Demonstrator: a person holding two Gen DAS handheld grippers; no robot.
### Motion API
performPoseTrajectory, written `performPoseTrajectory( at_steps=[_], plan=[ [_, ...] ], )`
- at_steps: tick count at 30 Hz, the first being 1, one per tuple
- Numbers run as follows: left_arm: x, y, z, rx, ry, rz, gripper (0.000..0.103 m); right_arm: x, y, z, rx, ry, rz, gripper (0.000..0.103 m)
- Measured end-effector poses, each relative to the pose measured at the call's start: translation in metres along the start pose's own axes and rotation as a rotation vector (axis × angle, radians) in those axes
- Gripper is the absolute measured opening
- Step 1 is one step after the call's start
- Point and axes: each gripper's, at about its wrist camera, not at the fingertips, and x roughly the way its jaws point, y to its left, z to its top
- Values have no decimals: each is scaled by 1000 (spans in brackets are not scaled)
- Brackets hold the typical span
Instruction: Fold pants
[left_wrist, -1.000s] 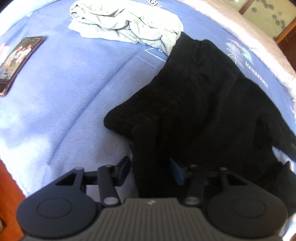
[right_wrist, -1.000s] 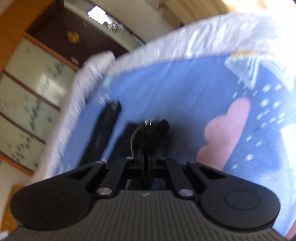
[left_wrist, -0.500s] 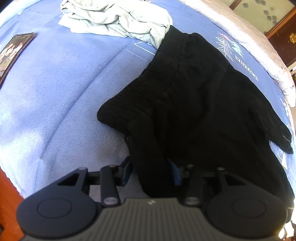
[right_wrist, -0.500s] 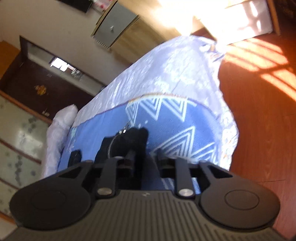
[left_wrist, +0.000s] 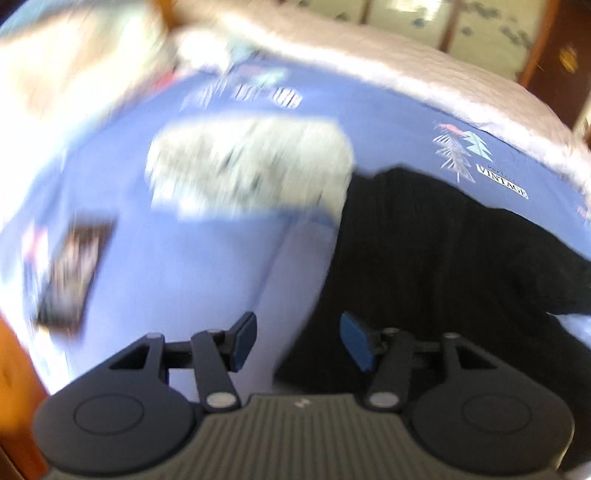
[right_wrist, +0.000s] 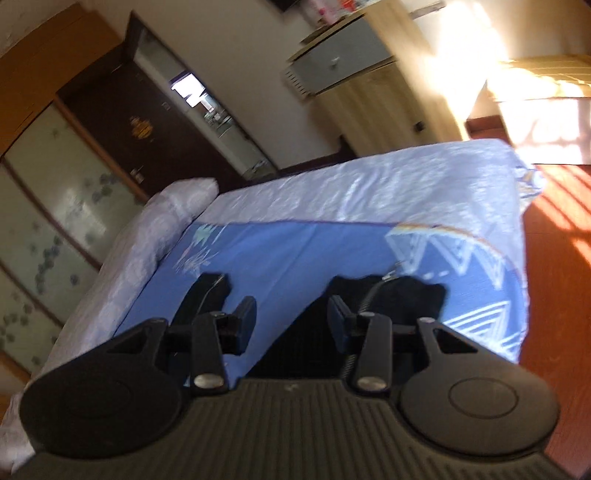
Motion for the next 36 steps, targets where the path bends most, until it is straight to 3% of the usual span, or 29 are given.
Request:
performPoseTrajectory(
  at_steps=[3,6,9,12,17,19,23,25,28,30,32,33,34,36],
  plan=[
    [18,-38,40,167,-107,58,70,22,32,-15,-69,93,56,46],
    [52,-78,75,315,-172,64,86,51,53,-32,-107,194,65,46],
    [102,-119,100,425,-183,102,85,82,78,-40,-149,284,73,46],
    [145,-144,116,481,-161,90,85,113,115,-31,-208,312,89,47],
    [201,-155,121,524,-127,11,85,190,172,7,-286,318,58,60],
    [217,-159,120,537,-119,-22,80,234,186,20,-277,346,4,60],
    [242,-172,112,612,-111,-50,54,308,198,21,-277,380,-137,60],
    [244,-174,108,624,-127,-53,51,336,195,19,-246,385,-228,60],
    [244,-174,107,626,-146,-57,46,364,186,19,-185,375,-275,61],
    [245,-175,108,635,-158,-41,28,379,183,16,-183,387,-305,63],
    [245,-176,108,638,-145,-64,18,381,194,8,-295,371,-341,55],
    [244,-178,108,642,-143,-63,16,381,201,2,-378,365,-385,36],
    [242,-179,107,644,-144,-55,15,380,205,-2,-443,356,-399,23],
    [235,-180,105,634,-145,-54,13,371,202,-2,-458,354,-387,10]
  ],
)
